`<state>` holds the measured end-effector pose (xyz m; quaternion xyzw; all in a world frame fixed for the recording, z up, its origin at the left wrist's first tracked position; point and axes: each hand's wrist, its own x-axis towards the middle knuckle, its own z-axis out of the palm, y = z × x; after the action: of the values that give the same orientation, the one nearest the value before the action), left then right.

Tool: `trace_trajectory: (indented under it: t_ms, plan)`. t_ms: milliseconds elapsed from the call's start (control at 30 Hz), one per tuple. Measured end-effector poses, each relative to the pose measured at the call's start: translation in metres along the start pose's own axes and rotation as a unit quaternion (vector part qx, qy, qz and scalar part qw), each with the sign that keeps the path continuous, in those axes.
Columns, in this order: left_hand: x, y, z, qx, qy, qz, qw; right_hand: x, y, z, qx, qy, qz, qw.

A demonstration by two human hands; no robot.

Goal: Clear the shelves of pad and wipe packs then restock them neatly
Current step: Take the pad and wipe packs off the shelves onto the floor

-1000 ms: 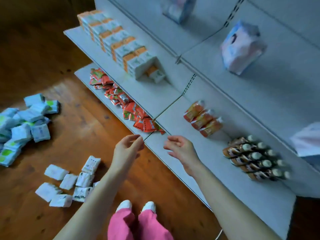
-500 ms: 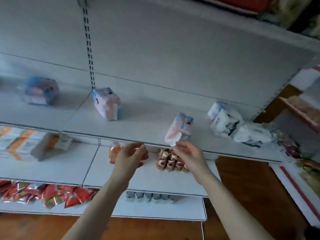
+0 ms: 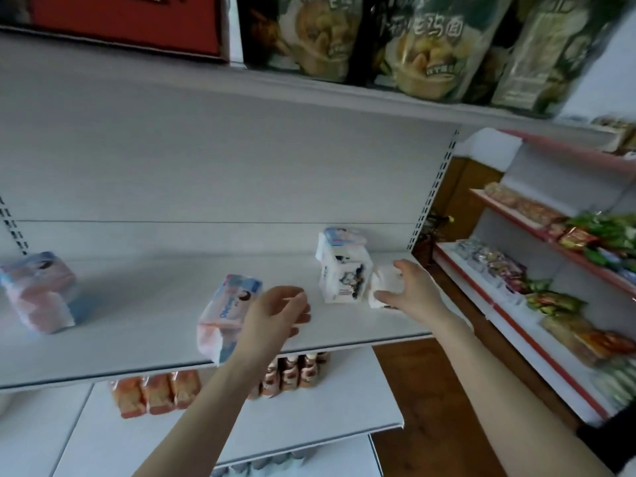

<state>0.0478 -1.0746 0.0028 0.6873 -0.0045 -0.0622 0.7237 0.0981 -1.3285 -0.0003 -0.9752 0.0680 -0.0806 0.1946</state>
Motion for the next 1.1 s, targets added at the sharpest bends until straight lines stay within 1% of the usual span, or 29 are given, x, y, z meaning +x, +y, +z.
trace_trajectory:
  t_ms: [67,100,167,233,300,333,367,400,433,500,533,633,667,767,800,833,867,900,933,967,1000,1033,1100]
  plan:
    - [0.013,-0.002,0.026,0.002,0.006,-0.009,1.0,0.023,0.033,-0.006,-0.113,-0.059,-0.004,0.992]
    - [0.019,-0.003,0.037,0.005,0.009,-0.012,1.0,0.032,0.047,-0.006,-0.147,-0.093,-0.005,0.985]
    - [0.03,-0.003,0.057,0.008,0.017,-0.017,1.0,0.046,0.066,-0.001,-0.179,-0.144,-0.015,0.973]
    - [0.04,-0.004,0.072,0.008,0.026,-0.026,0.999,0.055,0.08,0.006,-0.209,-0.14,-0.034,0.967]
    - [0.046,-0.006,0.084,0.009,0.033,-0.031,0.999,0.061,0.087,0.008,-0.238,-0.099,-0.057,0.964]
    - [0.049,-0.007,0.089,0.007,0.035,-0.033,0.999,0.062,0.089,0.006,-0.233,-0.091,-0.061,0.966]
    - [0.051,-0.008,0.095,0.01,0.033,-0.035,0.999,0.061,0.09,0.001,-0.194,-0.094,-0.056,0.975]
    - [0.053,-0.007,0.1,0.012,0.028,-0.037,0.999,0.06,0.091,-0.006,-0.112,-0.105,-0.037,0.987]
    - [0.055,-0.007,0.106,0.015,0.022,-0.035,0.999,0.057,0.091,-0.015,-0.009,-0.131,-0.003,0.991]
    - [0.059,-0.006,0.117,0.019,0.009,-0.029,0.999,0.047,0.09,-0.036,0.174,-0.175,0.043,0.968]
    - [0.06,-0.005,0.123,0.015,0.002,-0.023,1.0,0.042,0.087,-0.044,0.235,-0.181,0.048,0.954]
    - [0.059,-0.003,0.142,-0.051,-0.044,-0.007,0.998,0.027,0.065,-0.057,0.349,-0.205,0.013,0.915]
    - [0.06,-0.005,0.146,-0.085,-0.041,-0.001,0.996,0.024,0.056,-0.06,0.367,-0.226,-0.007,0.902]
    - [0.064,-0.003,0.134,-0.168,0.053,0.018,0.984,0.029,0.033,-0.065,0.421,-0.306,-0.056,0.852]
    - [0.064,0.0,0.124,-0.179,0.079,0.018,0.98,0.036,0.027,-0.063,0.428,-0.304,-0.063,0.849]
    - [0.063,0.001,0.113,-0.18,0.1,0.017,0.979,0.046,0.021,-0.056,0.416,-0.273,-0.07,0.864]
    - [0.062,0.001,0.1,-0.178,0.121,0.016,0.976,0.058,0.014,-0.047,0.376,-0.226,-0.077,0.895]
    - [0.059,0.001,0.088,-0.179,0.14,0.019,0.974,0.071,0.007,-0.036,0.309,-0.176,-0.092,0.93]
    - [0.055,0.001,0.076,-0.18,0.158,0.023,0.971,0.083,-0.001,-0.024,0.216,-0.141,-0.122,0.958]
    - [0.051,0.0,0.065,-0.177,0.177,0.026,0.968,0.092,-0.009,-0.01,0.125,-0.136,-0.159,0.97]
    - [0.046,-0.001,0.055,-0.173,0.194,0.028,0.965,0.099,-0.014,0.003,0.049,-0.148,-0.191,0.969]
    - [0.042,-0.002,0.046,-0.17,0.21,0.029,0.962,0.104,-0.017,0.015,-0.009,-0.159,-0.216,0.963]
    - [0.032,-0.003,0.031,-0.165,0.233,0.029,0.958,0.107,-0.017,0.032,-0.08,-0.167,-0.23,0.955]
